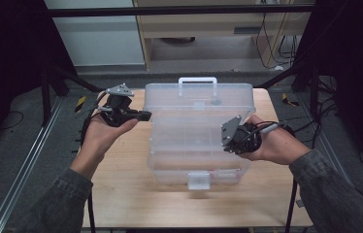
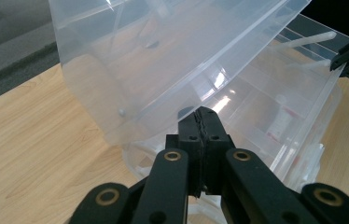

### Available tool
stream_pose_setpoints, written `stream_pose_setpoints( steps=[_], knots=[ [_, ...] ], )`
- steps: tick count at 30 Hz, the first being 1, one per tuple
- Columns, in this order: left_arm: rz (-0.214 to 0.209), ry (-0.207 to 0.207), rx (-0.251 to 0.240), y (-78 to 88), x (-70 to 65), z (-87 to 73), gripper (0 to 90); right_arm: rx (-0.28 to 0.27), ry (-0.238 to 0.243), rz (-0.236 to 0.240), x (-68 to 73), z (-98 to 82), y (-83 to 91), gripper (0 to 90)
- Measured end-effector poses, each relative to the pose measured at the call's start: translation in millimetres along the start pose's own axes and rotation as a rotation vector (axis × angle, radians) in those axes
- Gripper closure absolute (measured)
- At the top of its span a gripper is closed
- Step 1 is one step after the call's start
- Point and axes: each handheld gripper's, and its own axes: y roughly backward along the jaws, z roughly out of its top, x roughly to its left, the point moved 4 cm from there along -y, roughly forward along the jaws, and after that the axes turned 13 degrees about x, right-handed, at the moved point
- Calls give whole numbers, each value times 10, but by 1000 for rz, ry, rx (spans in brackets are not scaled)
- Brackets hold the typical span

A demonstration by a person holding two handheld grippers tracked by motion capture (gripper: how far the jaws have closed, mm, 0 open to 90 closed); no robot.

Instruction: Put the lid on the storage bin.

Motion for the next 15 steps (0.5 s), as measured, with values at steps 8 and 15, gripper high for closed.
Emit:
stream_pose_setpoints(
  steps=[8, 15],
  knots=[
    [1, -9, 13, -9, -52, -63, 887, -60, -73, -5, 65, -60, 56, 575],
    [-4, -14, 13, -33, -105, -142, 888, -102, -184, -26, 137, -272, 60, 424]
  ],
)
